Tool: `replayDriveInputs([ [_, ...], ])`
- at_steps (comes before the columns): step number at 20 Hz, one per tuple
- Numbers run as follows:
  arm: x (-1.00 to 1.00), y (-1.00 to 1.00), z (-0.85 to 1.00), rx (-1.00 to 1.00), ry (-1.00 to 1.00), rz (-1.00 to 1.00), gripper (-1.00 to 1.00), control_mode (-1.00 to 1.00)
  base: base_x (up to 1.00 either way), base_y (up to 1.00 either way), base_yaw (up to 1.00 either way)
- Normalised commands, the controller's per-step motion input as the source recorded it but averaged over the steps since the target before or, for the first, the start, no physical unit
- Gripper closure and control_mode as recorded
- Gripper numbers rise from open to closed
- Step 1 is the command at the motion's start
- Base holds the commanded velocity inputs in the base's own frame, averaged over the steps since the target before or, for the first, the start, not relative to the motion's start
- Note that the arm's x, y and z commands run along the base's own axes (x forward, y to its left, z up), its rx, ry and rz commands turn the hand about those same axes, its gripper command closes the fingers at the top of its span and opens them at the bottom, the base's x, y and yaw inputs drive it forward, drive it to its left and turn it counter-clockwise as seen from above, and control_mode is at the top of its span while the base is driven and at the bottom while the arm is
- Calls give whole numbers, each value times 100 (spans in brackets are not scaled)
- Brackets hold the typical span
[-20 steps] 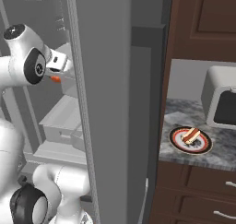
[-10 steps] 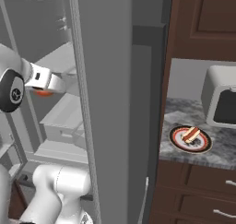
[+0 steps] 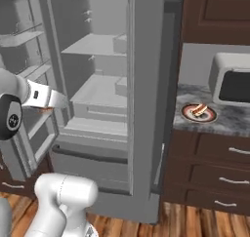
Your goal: Place the cold items (squash and kiwi) from the fridge in one tupperware on the dining counter. Place the warm items (kebab skewer and hot dog) in the stove area in another tupperware.
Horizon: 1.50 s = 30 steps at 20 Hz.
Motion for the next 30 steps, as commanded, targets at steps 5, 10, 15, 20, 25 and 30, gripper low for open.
replayDriveInputs([
  [5,0,0,0,0,0,0,100,100,-85,49,-29],
  [10,0,0,0,0,0,0,100,100,-78,28,-44],
  [15,0,0,0,0,0,0,100,100,-80,22,-60],
  [20,0,0,0,0,0,0,100,100,-98,38,-62],
  [25,0,0,0,0,0,0,100,100,-100,41,-60],
  [30,0,0,0,0,0,0,100,100,-100,37,-59],
])
